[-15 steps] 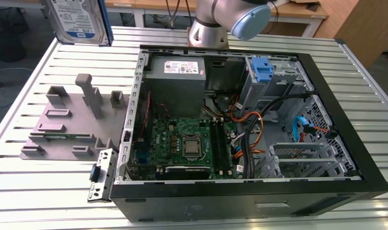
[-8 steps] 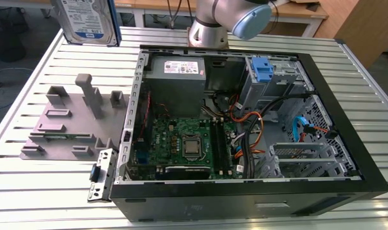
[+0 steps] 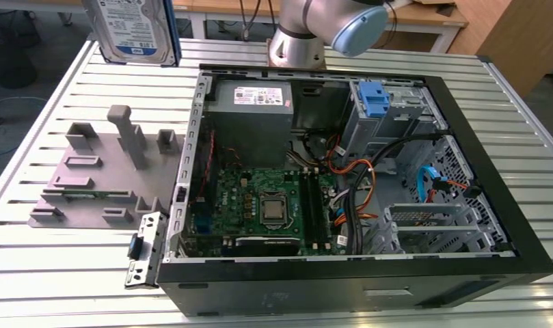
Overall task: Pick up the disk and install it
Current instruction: 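Pick up the disk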
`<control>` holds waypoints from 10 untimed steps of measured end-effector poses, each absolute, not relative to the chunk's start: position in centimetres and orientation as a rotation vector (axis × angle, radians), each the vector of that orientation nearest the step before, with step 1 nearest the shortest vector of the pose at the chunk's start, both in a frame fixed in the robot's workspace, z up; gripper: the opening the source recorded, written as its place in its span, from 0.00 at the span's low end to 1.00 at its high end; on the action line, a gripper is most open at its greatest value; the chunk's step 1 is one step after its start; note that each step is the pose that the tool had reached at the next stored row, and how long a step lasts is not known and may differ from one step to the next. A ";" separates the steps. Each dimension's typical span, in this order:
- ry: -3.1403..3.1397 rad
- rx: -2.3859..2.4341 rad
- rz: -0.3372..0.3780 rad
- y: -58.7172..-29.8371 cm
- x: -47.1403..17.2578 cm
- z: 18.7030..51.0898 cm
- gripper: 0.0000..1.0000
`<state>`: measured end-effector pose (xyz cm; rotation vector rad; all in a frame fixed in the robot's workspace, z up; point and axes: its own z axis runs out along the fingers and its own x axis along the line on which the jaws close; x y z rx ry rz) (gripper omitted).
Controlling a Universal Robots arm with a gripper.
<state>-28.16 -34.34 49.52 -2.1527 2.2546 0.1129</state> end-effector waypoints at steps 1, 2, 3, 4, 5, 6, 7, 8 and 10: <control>2.255 -2.153 0.113 -34.3 -28.2 49.5 0.35; 2.254 -2.153 0.113 -34.3 -28.1 49.5 0.35; 2.255 -2.153 0.113 -34.3 -28.1 49.5 0.35; 2.254 -2.153 0.113 -34.3 -28.0 49.5 0.35; 2.254 -2.153 0.113 -34.3 -27.9 49.5 0.35; 2.254 -2.153 0.113 -34.3 -27.8 49.5 0.35; 2.254 -2.153 0.113 -34.3 -27.6 49.5 0.35; 2.254 -2.153 0.113 -34.3 -27.4 49.5 0.35; 2.254 -2.153 0.113 -34.3 -27.0 49.5 0.35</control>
